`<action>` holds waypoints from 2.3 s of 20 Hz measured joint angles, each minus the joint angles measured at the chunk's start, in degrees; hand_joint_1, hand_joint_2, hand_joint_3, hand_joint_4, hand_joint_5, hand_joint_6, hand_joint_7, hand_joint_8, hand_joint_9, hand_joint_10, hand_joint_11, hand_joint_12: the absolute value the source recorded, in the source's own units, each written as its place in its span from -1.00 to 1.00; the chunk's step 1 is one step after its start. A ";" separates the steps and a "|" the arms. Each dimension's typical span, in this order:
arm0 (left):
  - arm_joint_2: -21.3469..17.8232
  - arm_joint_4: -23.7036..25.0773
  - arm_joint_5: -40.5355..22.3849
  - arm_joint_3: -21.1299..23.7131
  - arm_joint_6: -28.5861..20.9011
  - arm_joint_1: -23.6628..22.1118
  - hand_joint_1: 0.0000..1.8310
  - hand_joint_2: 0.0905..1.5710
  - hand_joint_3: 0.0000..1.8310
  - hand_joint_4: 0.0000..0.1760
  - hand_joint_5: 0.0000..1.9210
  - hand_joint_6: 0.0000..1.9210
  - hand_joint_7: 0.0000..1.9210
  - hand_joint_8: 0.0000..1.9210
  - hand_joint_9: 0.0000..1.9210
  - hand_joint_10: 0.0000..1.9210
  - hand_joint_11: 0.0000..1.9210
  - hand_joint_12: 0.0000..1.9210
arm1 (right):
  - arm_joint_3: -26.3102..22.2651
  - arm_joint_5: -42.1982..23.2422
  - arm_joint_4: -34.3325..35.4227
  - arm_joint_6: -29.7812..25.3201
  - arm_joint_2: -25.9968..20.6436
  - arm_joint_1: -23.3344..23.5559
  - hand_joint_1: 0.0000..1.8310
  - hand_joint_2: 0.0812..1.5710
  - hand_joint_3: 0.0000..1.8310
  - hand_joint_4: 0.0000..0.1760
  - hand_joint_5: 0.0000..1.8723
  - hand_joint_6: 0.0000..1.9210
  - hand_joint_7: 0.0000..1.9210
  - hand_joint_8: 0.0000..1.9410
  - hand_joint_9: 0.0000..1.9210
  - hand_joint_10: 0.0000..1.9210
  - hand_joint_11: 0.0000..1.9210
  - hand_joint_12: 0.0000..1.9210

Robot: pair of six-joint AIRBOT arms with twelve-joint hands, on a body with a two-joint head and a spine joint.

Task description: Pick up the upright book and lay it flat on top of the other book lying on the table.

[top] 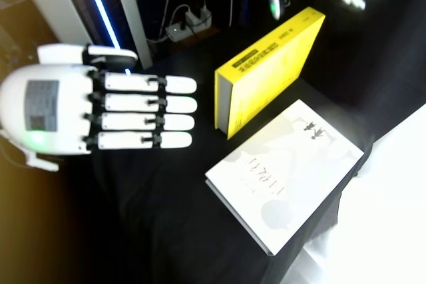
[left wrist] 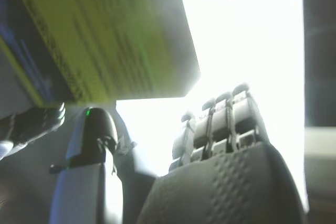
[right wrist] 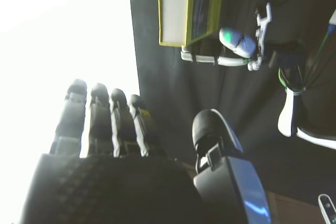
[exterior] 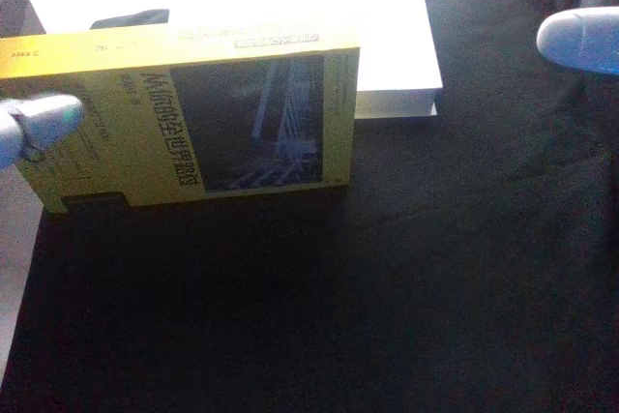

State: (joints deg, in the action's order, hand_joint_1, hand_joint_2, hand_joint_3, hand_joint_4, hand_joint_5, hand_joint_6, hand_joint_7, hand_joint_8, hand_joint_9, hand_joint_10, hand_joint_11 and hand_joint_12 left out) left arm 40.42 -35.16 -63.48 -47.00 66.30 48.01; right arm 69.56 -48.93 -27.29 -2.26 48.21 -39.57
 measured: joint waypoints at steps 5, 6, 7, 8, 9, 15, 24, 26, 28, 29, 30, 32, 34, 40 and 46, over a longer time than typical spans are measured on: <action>1.68 1.29 2.71 -0.85 0.09 -2.36 0.33 0.32 -0.98 -1.00 -0.02 -0.30 0.18 -0.30 0.12 -0.42 -0.32 0.53 | 0.00 0.02 0.00 -0.50 0.00 -0.02 -1.00 0.81 -0.98 -1.00 -1.00 -1.00 -1.00 -1.00 -1.00 -1.00 -1.00 -1.00; 0.63 2.38 1.38 0.57 0.11 -1.68 0.38 0.34 -0.99 -1.00 -0.01 -0.14 0.19 -0.09 0.18 -0.23 -0.19 0.56 | 0.00 -0.02 -0.04 -0.52 0.00 -0.02 -1.00 0.81 -0.97 -1.00 -1.00 -1.00 -1.00 -1.00 -1.00 -1.00 -1.00 -1.00; -0.48 4.02 0.46 2.36 0.15 -0.46 0.39 0.35 -1.00 -1.00 -0.01 -0.11 0.18 -0.01 0.19 -0.06 -0.08 0.59 | 0.00 -0.04 0.00 -0.57 0.00 -0.02 -1.00 0.81 -0.97 -1.00 -1.00 -1.00 -1.00 -1.00 -1.00 -1.00 -1.00 -1.00; -1.14 4.66 -0.87 4.00 0.11 0.50 0.39 0.36 -1.00 -1.00 -0.04 -0.03 0.16 0.01 0.18 -0.02 -0.01 0.54 | 0.00 -0.02 0.02 -0.63 0.00 -0.02 -1.00 0.82 -0.97 -0.98 -1.00 -1.00 -1.00 -1.00 -1.00 -1.00 -1.00 -1.00; -3.04 7.15 -3.34 6.56 0.04 2.80 0.48 0.39 -0.99 -1.00 -0.15 0.07 0.06 0.03 0.02 0.24 -0.10 0.53 | 0.00 -0.09 0.00 -0.90 0.02 -0.02 -0.97 0.81 -0.98 -0.79 -1.00 -1.00 -1.00 -1.00 -1.00 -1.00 -1.00 -1.00; -4.98 9.14 -11.41 8.74 0.13 4.48 0.50 0.40 -1.00 -1.00 -0.19 0.17 0.02 0.04 0.01 0.24 -0.08 0.38 | 0.00 -1.55 0.74 -1.11 0.00 -0.02 -0.88 0.74 -1.00 -0.44 -1.00 -1.00 -1.00 -1.00 -1.00 -1.00 -1.00 -1.00; -5.40 14.86 -15.96 9.49 0.09 2.71 0.41 0.33 -1.00 -1.00 -0.03 -0.07 0.25 -0.14 0.36 -0.33 0.12 0.20 | -0.28 -6.01 -0.92 -1.18 0.02 2.25 -0.39 0.33 -1.00 -0.73 -1.00 -1.00 -1.00 -1.00 -1.00 -1.00 -1.00 -1.00; -4.48 15.13 -16.96 8.48 0.11 0.09 0.51 0.35 -1.00 -1.00 -0.08 -0.06 0.13 -0.12 0.08 0.18 0.01 0.22 | -0.07 -7.58 -2.14 -1.31 1.33 6.51 -0.35 0.27 -1.00 -1.00 -1.00 -1.00 -1.00 -1.00 -1.00 -1.00 -1.00 -1.00; -3.13 15.43 -15.65 7.56 0.15 -1.95 0.43 0.32 -1.00 -1.00 -0.01 -0.10 0.24 -0.18 0.22 -0.06 0.07 0.20 | 1.36 -8.63 -6.27 -3.63 3.78 10.95 -0.47 0.32 -1.00 -1.00 -1.00 -1.00 -1.00 -1.00 -1.00 -1.00 -1.00 -1.00; -2.69 15.54 -15.15 7.39 0.15 -2.49 0.41 0.31 -1.00 -1.00 0.01 -0.12 0.27 -0.19 0.29 -0.21 0.11 0.17 | 2.27 -8.57 -9.11 -4.83 5.01 12.15 -0.37 0.29 -1.00 -1.00 -1.00 -1.00 -1.00 -1.00 -1.00 -1.00 -1.00 -1.00; -2.49 15.82 -14.99 7.39 0.15 -2.67 0.41 0.31 -1.00 -1.00 0.01 -0.13 0.27 -0.18 0.31 -0.28 0.08 0.19 | 3.02 -8.44 -10.29 -5.97 6.56 12.55 -0.29 0.26 -1.00 -1.00 -1.00 -1.00 -1.00 -1.00 -1.00 -1.00 -1.00 -1.00; -2.29 17.22 -15.87 7.39 0.17 -3.19 0.50 0.32 -0.99 -1.00 -0.08 -0.03 0.20 -0.27 0.18 0.01 0.14 0.12 | 4.15 -7.06 -12.00 -6.82 9.03 12.55 -0.25 0.24 -1.00 -0.52 -1.00 -1.00 -1.00 -1.00 -1.00 -1.00 -1.00 -1.00; -2.19 18.05 -17.33 7.43 0.31 -3.58 0.52 0.34 -1.00 -1.00 -0.11 0.04 0.14 -0.23 0.12 0.13 0.10 0.14 | 5.20 -6.75 -12.04 -6.97 10.71 12.55 -0.22 0.27 -1.00 -1.00 -1.00 -1.00 -1.00 -1.00 -1.00 -1.00 -1.00 -1.00; -1.11 20.41 -18.62 7.69 1.14 -4.74 0.52 0.31 -1.00 -1.00 -0.04 -0.17 0.17 -0.18 0.22 0.02 0.16 0.13 | 9.77 -3.87 -11.28 -9.64 16.79 12.55 0.39 0.42 -1.00 -1.00 -0.13 0.12 0.08 0.12 0.00 0.35 -0.18 0.74; -1.01 22.03 -21.79 8.50 0.52 -4.17 0.59 0.40 -0.99 -1.00 -0.43 -0.21 -0.12 0.19 -0.03 0.29 -0.56 0.46 | 10.56 -3.56 -11.19 -9.79 16.94 12.94 0.36 0.47 -0.99 -1.00 -0.20 0.20 0.02 0.28 0.02 0.48 -0.06 0.85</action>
State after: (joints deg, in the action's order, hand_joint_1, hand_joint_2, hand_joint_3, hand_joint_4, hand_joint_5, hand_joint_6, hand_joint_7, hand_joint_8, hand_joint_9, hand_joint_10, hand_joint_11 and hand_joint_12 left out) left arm 39.42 -13.13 -85.27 -38.50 66.83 43.83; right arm 80.12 -52.49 -38.48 -12.05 65.14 -26.63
